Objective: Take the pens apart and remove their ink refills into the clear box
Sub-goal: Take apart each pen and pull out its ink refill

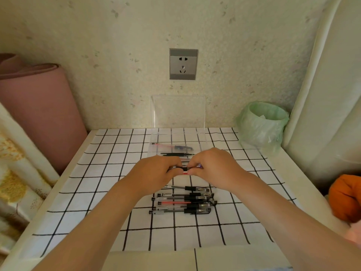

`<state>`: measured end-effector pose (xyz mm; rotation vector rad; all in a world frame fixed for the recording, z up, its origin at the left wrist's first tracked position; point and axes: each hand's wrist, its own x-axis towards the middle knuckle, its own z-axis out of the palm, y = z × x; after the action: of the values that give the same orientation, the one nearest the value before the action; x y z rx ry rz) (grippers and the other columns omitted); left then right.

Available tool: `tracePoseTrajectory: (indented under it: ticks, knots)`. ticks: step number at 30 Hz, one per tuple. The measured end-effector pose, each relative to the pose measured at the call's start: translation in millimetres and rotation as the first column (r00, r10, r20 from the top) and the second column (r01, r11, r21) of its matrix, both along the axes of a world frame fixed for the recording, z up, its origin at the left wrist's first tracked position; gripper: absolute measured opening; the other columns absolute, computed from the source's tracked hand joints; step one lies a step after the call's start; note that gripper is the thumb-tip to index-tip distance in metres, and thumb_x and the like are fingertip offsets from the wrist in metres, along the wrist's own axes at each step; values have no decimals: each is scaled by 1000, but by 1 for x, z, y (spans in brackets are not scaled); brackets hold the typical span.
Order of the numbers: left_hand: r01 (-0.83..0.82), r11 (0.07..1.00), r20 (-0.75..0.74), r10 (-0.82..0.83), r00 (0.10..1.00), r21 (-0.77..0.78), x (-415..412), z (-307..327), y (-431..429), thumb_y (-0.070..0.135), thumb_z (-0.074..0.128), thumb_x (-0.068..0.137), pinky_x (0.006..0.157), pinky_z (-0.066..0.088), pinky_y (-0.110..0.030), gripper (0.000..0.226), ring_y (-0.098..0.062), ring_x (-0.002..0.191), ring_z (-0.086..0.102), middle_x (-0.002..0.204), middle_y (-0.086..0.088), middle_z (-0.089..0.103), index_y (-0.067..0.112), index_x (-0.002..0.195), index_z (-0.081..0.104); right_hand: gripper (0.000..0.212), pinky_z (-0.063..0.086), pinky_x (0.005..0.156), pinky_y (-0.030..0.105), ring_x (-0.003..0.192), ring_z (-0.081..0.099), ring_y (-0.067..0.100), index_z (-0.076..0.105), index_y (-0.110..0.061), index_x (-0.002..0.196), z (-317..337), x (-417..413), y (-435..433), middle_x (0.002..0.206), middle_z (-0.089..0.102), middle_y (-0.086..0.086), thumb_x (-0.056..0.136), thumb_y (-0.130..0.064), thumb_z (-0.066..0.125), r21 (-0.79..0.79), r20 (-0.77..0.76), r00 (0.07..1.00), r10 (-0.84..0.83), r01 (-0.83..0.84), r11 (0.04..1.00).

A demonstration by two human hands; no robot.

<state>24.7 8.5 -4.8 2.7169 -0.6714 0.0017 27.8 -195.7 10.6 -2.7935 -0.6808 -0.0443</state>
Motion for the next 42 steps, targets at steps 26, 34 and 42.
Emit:
tracePoseTrajectory:
  ticks: [26,34,42]
  knots:
    - [-3,999,-39,1,999,-45,5,3,8,44,45,98,57,41,-23,15,-6,62,55,69,9,60,37,93,57,11,37,61,21,73,52,2,70,-34,92,-7,2,-2,89,68,-16,87,-43,66,102,69,997,-16,9,995]
    - [-201,975,-24,204,979,94,12,14,47,54,45,96,59,41,-25,22,-4,69,56,73,12,60,37,88,57,20,41,68,25,90,61,10,72,-32,105,-3,11,-24,104,68,-12,96,-36,54,-6,91,988,-127,128,992]
    - [-350,937,135,348,928,-10,10,15,48,48,56,92,57,40,-24,16,-7,71,57,79,12,61,38,103,61,19,44,70,26,92,62,11,73,-33,102,-6,10,-19,101,68,-13,95,-38,56,12,39,990,-134,133,991]
